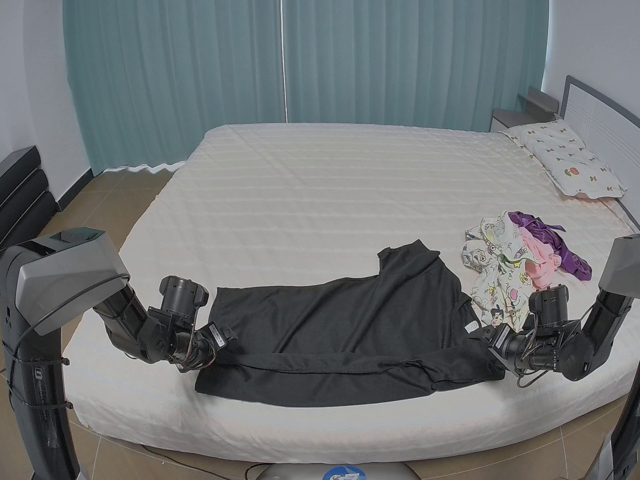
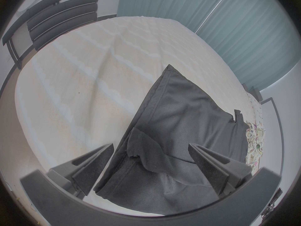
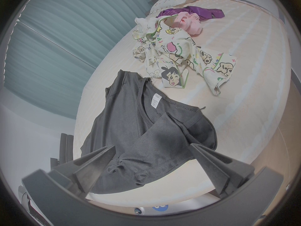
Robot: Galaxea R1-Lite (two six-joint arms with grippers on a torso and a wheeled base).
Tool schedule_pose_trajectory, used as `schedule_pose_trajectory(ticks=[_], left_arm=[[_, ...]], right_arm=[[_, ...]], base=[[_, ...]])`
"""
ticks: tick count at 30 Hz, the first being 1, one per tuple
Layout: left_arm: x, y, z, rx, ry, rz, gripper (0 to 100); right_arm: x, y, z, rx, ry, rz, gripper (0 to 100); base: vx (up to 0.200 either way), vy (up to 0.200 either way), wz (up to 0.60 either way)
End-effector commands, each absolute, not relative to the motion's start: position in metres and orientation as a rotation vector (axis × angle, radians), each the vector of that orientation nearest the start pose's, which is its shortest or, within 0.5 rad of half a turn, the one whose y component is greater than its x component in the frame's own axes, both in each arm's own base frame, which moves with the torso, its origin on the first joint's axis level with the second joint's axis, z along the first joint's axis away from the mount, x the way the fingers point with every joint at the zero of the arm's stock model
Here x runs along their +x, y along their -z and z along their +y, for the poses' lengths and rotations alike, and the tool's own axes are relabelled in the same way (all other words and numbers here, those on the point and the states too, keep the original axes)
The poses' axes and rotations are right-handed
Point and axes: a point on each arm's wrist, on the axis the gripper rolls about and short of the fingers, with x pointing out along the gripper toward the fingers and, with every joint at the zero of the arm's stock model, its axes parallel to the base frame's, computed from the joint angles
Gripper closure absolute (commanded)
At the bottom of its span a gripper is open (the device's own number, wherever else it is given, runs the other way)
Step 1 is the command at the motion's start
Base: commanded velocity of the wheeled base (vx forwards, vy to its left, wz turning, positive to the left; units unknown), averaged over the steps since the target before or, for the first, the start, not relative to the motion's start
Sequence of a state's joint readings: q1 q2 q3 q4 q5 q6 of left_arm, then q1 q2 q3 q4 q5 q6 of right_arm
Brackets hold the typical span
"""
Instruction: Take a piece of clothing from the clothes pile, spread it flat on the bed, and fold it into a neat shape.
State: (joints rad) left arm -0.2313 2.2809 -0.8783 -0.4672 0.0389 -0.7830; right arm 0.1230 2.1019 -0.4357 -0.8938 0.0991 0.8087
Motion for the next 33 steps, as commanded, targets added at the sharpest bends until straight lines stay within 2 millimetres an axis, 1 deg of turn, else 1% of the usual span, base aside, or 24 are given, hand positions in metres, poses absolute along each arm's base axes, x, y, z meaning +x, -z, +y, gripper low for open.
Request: schedule_pose_trajectory(ticks=[1,3,4,7,8,9,10,11,13,14,16,17,18,22,27,33], left_arm=[[0.355,0.021,-0.085,-0.591,-0.193,0.948,0],[0.356,0.021,-0.085,-0.591,-0.191,0.944,0],[0.357,0.020,-0.085,-0.592,-0.193,0.941,100],[0.357,0.019,-0.084,-0.596,-0.199,0.936,100],[0.358,0.018,-0.082,-0.600,-0.204,0.931,100],[0.358,0.018,-0.082,-0.600,-0.204,0.931,100],[0.358,0.017,-0.079,-0.612,-0.216,0.928,100],[0.358,0.017,-0.078,-0.614,-0.218,0.926,100],[0.359,0.013,-0.074,-0.625,-0.224,0.913,100],[0.359,0.013,-0.074,-0.625,-0.224,0.913,100],[0.359,0.011,-0.073,-0.630,-0.227,0.906,100],[0.359,0.010,-0.072,-0.632,-0.228,0.904,100],[0.359,0.007,-0.072,-0.640,-0.228,0.898,100],[0.357,0.002,-0.072,-0.646,-0.223,0.887,100],[0.357,0.004,-0.072,-0.644,-0.227,0.894,100],[0.356,0.006,-0.071,-0.643,-0.231,0.906,100]], right_arm=[[0.282,-0.003,0.038,0.752,0.112,0.825,0],[0.283,-0.001,0.039,0.741,0.111,0.830,0],[0.285,0.001,0.037,0.726,0.106,0.831,0],[0.289,0.006,0.035,0.685,0.091,0.841,0],[0.298,0.010,0.030,0.653,0.057,0.823,0],[0.298,0.010,0.030,0.653,0.057,0.823,0],[0.309,0.015,0.026,0.630,0.007,0.816,0],[0.311,0.015,0.027,0.627,0.000,0.815,0],[0.325,0.021,0.027,0.603,-0.036,0.810,0],[0.325,0.021,0.027,0.603,-0.036,0.810,0],[0.338,0.029,0.026,0.572,-0.050,0.807,0],[0.340,0.031,0.025,0.568,-0.052,0.809,0],[0.346,0.035,0.023,0.562,-0.062,0.810,0],[0.360,0.040,0.023,0.517,-0.112,0.813,0],[0.370,0.042,0.018,0.488,-0.123,0.785,0],[0.368,0.048,0.018,0.469,-0.173,0.806,0]], base=[[0.000,0.000,0.00],[0.000,0.000,0.00],[0.000,0.000,0.00],[0.000,0.000,0.00],[0.000,0.000,0.00],[0.000,0.000,0.00],[0.000,0.000,0.00],[0.000,0.000,0.00],[0.000,0.000,0.00],[0.000,0.000,0.00],[0.000,0.000,0.00],[0.000,0.000,0.00],[0.000,0.000,0.00],[0.000,0.000,0.00],[0.000,0.000,0.00],[0.000,0.000,0.00]])
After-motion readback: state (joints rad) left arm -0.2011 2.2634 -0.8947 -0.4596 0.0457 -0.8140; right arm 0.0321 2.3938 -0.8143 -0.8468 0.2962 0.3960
